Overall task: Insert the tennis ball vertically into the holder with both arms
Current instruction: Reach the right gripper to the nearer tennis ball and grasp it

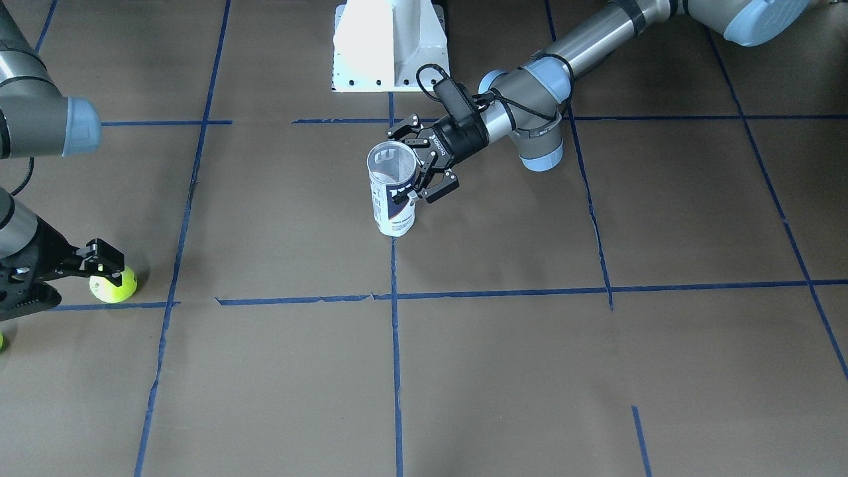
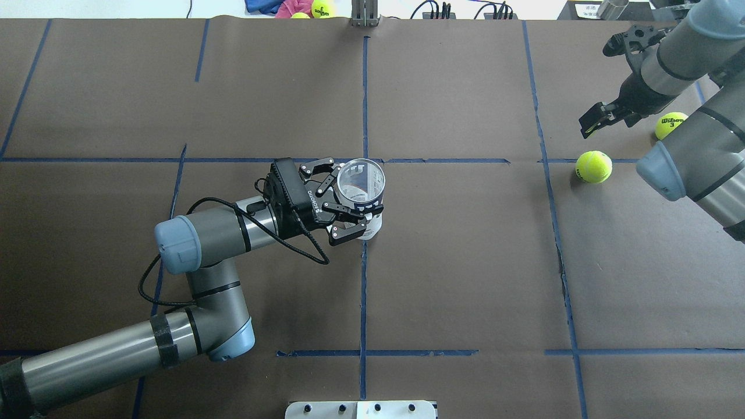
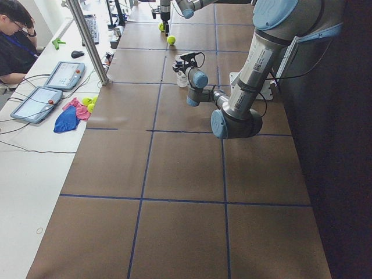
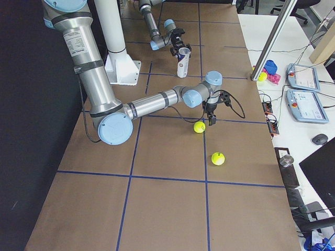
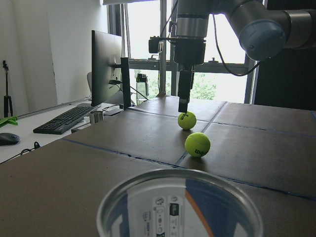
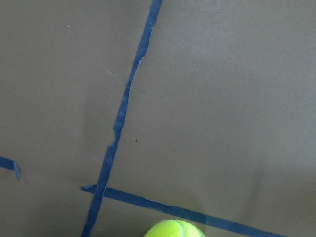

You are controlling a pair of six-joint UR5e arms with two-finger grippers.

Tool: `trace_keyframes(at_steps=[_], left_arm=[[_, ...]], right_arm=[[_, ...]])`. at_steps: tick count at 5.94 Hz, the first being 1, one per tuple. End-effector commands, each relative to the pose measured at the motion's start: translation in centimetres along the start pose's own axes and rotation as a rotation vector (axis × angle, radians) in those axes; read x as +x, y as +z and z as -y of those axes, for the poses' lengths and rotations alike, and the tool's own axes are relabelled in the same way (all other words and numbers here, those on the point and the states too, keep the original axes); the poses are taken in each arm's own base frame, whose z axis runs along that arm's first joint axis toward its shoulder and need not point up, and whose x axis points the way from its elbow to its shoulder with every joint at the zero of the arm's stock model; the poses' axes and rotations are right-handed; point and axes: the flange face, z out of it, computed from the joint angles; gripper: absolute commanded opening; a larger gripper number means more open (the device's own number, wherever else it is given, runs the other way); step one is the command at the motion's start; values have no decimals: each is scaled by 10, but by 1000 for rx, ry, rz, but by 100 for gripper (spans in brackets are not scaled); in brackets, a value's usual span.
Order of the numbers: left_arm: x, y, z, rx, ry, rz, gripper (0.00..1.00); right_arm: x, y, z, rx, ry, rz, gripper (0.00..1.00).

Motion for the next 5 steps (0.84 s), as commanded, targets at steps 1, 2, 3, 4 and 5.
trace_keyframes(at_steps=[1,2,3,4,5], left_arm=[[0,0,0,-1,0,1,85],[0,0,-1,-1,0,1,85],[0,0,-1,-1,0,1,85],[0,0,-1,-1,0,1,85],[0,0,-1,-1,0,1,85]], right_arm=[[-4,19,-12,-20,-14,-7,100],[-8,27,-17,-33,-21,-10,100],[-9,42,-30,-62,-27,-17,100],[-11,51,-36,-62,-38,-51,100],[-9,60,-38,-79,-37,-58,97]])
